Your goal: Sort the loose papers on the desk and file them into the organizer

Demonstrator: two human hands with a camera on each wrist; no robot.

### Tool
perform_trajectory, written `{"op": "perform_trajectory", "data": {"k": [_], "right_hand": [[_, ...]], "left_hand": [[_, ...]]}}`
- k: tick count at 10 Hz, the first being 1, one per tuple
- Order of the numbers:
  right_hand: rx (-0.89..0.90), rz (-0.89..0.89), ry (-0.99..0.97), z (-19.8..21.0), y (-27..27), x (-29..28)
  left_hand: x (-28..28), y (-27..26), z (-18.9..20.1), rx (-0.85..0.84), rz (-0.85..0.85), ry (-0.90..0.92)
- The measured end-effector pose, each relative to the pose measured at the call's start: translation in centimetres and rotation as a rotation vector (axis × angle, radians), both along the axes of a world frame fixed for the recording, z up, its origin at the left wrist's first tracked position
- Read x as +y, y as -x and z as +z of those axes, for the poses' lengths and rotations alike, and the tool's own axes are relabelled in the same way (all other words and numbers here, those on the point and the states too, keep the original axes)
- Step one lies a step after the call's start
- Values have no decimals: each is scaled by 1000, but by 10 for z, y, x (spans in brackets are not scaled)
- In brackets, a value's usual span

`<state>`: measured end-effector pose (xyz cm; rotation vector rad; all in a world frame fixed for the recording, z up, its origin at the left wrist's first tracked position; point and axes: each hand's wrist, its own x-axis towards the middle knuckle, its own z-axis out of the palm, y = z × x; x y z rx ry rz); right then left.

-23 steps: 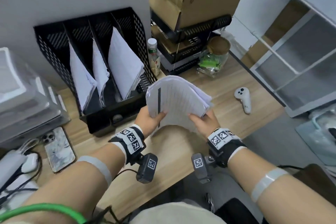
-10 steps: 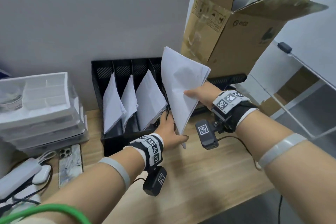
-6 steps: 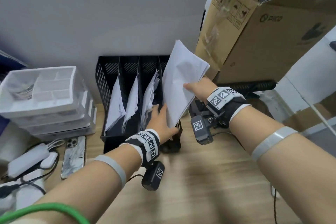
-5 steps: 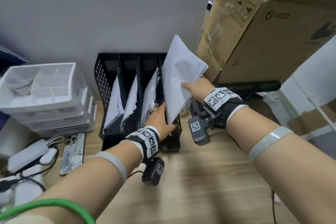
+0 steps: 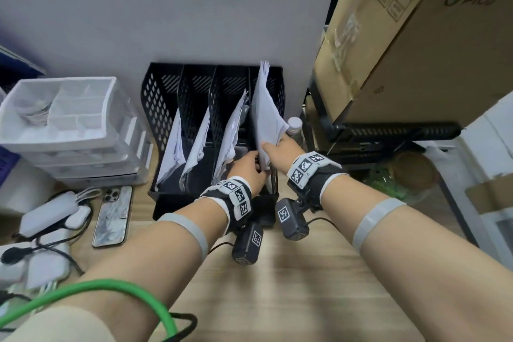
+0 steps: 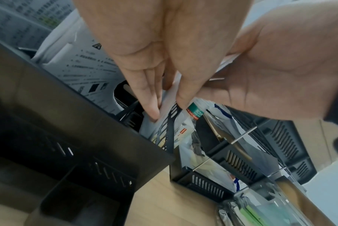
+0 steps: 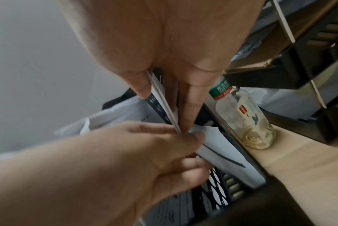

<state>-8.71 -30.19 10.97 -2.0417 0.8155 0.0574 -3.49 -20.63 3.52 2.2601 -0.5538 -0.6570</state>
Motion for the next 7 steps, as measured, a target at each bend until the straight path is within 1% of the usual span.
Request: {"op": "perform_trajectory", "data": {"k": [1,2,3,4,5,6,7], "right_hand": [[28,76,28,-17,1,8],[37,107,41,-27,3,8],[9,101,30,-24,7,8],[-112,79,58,-11,13,12],[-270,-27,93,17,17,21],[-354,-72,121,46,15,35],[-566,-45,139,98,11,63]], "left_hand": [[2,2,-5,40,4,1],[9,2,-7,76,15,21],[18,-4,-6,118,33,88],[30,-12,3,122,16,159],[45,-19,21,151,25,233],[65,-28,50,147,38,338],[91,-35,85,156,58,493]]}}
